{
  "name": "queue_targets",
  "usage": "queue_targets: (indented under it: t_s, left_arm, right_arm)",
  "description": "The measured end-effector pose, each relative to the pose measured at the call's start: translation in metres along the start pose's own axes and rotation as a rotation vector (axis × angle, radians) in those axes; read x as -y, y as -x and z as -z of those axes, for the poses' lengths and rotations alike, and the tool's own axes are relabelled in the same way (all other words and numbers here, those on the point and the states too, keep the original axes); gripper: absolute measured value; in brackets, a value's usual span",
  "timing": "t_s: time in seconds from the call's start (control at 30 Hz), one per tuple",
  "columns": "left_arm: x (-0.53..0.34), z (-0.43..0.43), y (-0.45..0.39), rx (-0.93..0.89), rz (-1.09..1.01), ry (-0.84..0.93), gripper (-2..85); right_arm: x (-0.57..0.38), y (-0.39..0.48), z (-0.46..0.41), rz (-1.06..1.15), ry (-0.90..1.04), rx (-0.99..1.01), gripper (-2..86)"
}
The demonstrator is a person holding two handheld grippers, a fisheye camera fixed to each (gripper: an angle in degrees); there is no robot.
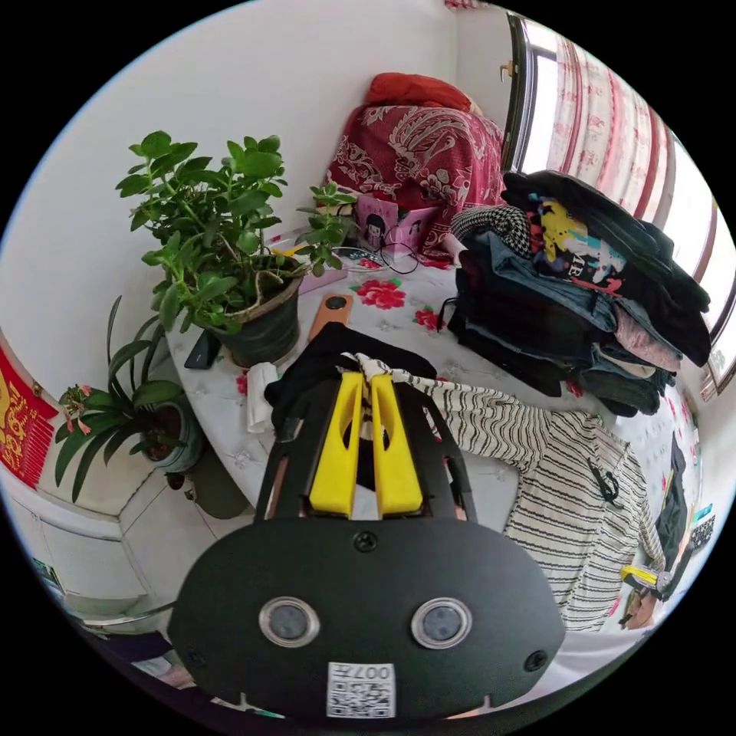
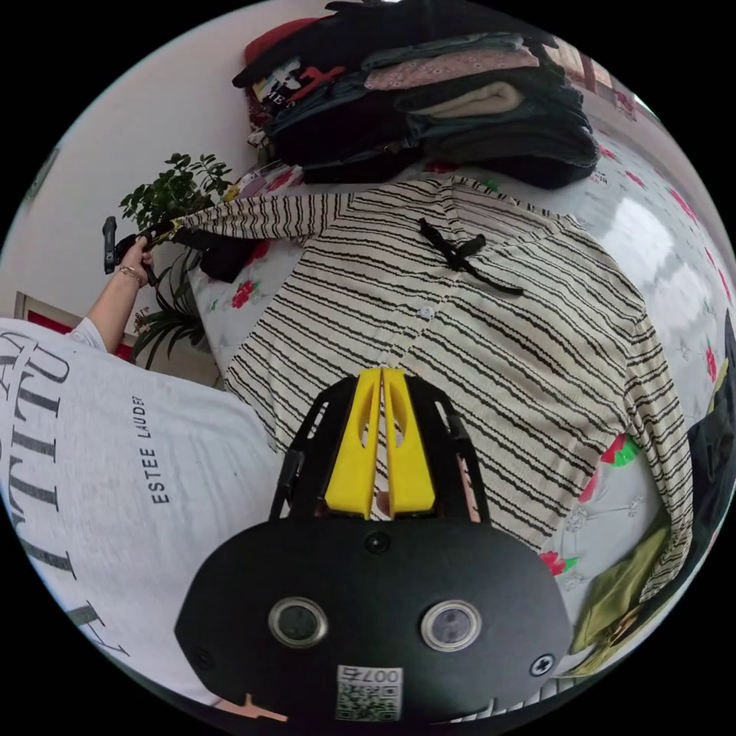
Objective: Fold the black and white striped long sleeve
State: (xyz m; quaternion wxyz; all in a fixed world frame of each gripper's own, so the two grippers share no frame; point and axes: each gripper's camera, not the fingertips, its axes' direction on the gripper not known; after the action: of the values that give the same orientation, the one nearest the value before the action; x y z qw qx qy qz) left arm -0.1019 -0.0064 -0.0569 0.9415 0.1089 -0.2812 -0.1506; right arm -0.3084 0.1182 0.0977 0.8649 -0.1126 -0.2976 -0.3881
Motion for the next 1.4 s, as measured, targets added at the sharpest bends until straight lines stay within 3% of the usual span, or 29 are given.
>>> queue_targets:
  t_s: [0.27,0.4,0.47,0.53,0.67,0.77,0.93,1.03,1.3,1.4]
  left_arm:
    - [0.002,-0.025,0.008,-0.198,0.043,0.081,-0.5]
    - [0.011,0.013,-0.05,-0.513,-0.025,-0.011,-0.2]
    - [0.0,0.049,-0.093,-0.732,-0.138,-0.099,0.3]
    - [-0.034,0.089,-0.162,-0.972,-0.389,-0.142,1.8]
    - [-0.108,0.101,-0.228,-1.169,-0.668,-0.095,7.2]
    - [-0.154,0.073,-0.243,-1.069,-0.771,0.072,8.4]
    - [-0.179,0.008,-0.237,-0.693,-0.896,0.294,8.8]
    - [-0.166,-0.024,-0.24,-0.551,-0.906,0.342,8.7]
    - [-0.132,-0.091,-0.295,-0.385,-0.9,0.38,7.1]
    - [-0.136,-0.111,-0.31,-0.266,-0.906,0.397,3.7]
  right_arm:
    - [0.0,0.025,0.001,0.028,-0.016,-0.024,-0.2]
    - [-0.003,0.027,0.015,-0.003,-0.096,-0.017,-0.2]
    - [-0.006,0.026,0.021,-0.033,-0.137,-0.008,-0.1]
    - [-0.011,0.023,0.024,-0.068,-0.178,0.002,0.1]
    - [-0.028,0.007,0.02,-0.19,-0.186,0.011,1.2]
    - [-0.045,-0.008,0.022,-0.283,-0.192,-0.025,2.6]
    - [-0.045,-0.02,0.014,-0.34,-0.162,-0.071,4.5]
    - [-0.023,-0.025,-0.003,-0.337,-0.11,-0.091,5.2]
    - [0.04,-0.061,-0.071,-0.376,0.098,-0.182,4.5]
    - [0.059,-0.052,-0.061,-0.261,0.109,-0.244,1.7]
